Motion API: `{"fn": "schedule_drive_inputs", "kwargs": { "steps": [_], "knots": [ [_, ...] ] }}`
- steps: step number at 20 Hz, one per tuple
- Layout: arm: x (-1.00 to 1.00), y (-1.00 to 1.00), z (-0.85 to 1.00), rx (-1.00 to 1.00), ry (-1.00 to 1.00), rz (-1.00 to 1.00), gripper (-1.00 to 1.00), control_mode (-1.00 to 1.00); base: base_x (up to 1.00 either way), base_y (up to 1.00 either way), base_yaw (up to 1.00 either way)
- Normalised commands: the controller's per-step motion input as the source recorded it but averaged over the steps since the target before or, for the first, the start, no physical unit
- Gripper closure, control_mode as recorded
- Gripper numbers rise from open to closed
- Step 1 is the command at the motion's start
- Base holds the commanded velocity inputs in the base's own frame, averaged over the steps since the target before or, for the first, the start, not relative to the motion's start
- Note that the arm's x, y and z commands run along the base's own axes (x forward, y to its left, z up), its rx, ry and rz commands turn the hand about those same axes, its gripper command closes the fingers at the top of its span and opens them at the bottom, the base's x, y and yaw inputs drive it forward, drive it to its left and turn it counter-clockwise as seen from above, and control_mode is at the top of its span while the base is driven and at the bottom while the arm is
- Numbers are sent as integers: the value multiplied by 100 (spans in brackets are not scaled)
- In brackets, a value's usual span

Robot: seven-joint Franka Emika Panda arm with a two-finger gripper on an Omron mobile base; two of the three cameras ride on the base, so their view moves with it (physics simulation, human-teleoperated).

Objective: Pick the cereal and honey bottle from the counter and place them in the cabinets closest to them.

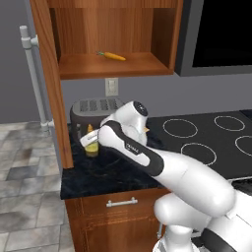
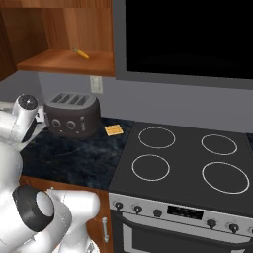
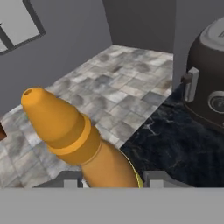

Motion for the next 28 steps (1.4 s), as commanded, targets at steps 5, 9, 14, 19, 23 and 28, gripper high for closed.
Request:
{"fn": "schedule_drive_inputs", "kwargs": {
  "steps": [5,9,14,19,23,28],
  "knots": [
    [-36,-27,58,7,0,-17,100,-100,0,0,0],
    [-44,-30,50,6,3,-18,100,-100,0,0,0],
    [-55,-29,41,4,4,-17,100,-100,0,0,0],
    [-69,-29,37,5,1,-18,100,-100,0,0,0],
    [-72,-29,39,5,0,-17,100,-100,0,0,0],
    [-36,-13,18,2,0,-10,100,-100,0,0,0]
  ]
}}
